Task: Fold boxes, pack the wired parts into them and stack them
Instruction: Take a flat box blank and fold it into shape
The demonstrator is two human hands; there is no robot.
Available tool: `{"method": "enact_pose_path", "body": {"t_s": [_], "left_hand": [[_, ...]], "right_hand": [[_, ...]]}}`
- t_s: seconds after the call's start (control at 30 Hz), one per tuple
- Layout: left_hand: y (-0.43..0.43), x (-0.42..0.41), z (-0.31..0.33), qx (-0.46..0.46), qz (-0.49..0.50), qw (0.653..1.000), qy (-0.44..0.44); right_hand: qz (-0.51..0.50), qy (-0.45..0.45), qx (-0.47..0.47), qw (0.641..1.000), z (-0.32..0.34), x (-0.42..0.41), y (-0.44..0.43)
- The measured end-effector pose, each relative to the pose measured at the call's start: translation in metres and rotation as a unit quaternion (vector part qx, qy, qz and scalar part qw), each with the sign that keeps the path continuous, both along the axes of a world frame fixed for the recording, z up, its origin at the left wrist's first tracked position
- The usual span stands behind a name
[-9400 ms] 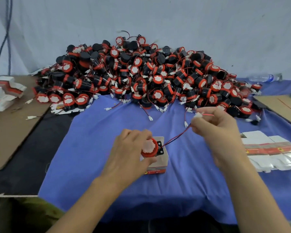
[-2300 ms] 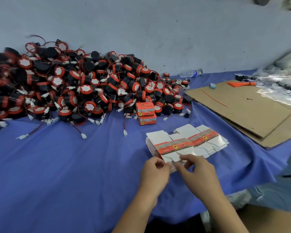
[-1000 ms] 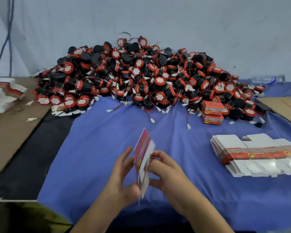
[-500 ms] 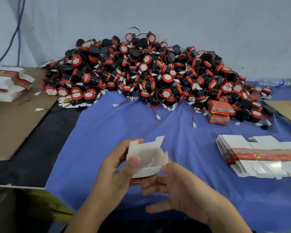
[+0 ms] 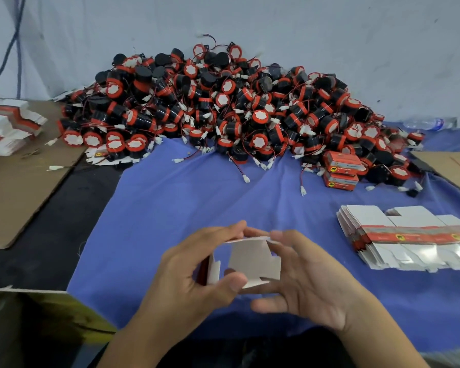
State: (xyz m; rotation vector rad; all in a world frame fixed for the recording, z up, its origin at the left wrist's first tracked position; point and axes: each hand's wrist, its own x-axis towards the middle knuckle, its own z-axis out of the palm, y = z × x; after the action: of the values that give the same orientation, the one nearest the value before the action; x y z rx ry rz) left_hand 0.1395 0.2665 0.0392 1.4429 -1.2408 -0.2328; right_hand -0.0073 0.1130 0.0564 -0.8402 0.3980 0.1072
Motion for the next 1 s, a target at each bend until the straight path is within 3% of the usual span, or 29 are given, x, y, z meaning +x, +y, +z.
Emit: {"method": "enact_pose_path", "body": {"t_s": [0.17, 0.4, 0.57, 0.63, 0.73, 0.83, 1.0], "left_hand": [[0.003, -0.003, -0.001, -0.027, 0.018, 0.998, 0.048], [-0.001, -0.01, -0.004, -0.029, 0.036, 0.998, 0.03], [0.001, -0.001, -0.008, 0.047, -0.095, 0.986, 0.129], [0.005, 0.009, -0.008, 0.076, -0.101, 0.98, 0.151], [0.009, 0.017, -0.006, 0.107, -0.068, 0.987, 0.095], [0.007, 0.015, -0.004, 0.14, -0.033, 0.989, 0.024], [0.005, 0.012, -0.009, 0.16, -0.03, 0.985, 0.053]], "right_hand": [[0.045, 0.002, -0.046, 0.998, -0.001, -0.001, 0.006], [0.025, 0.052, -0.156, 0.986, -0.003, 0.003, 0.012], [-0.029, 0.055, -0.204, 0.977, 0.001, -0.001, 0.009], [-0.043, 0.042, -0.196, 0.979, 0.004, -0.003, 0.006], [-0.048, 0.032, -0.238, 0.969, 0.007, -0.003, 0.008], [-0.061, 0.061, -0.389, 0.917, 0.005, 0.003, 0.016], [-0.071, 0.076, -0.424, 0.9, 0.004, 0.006, 0.028]]}}
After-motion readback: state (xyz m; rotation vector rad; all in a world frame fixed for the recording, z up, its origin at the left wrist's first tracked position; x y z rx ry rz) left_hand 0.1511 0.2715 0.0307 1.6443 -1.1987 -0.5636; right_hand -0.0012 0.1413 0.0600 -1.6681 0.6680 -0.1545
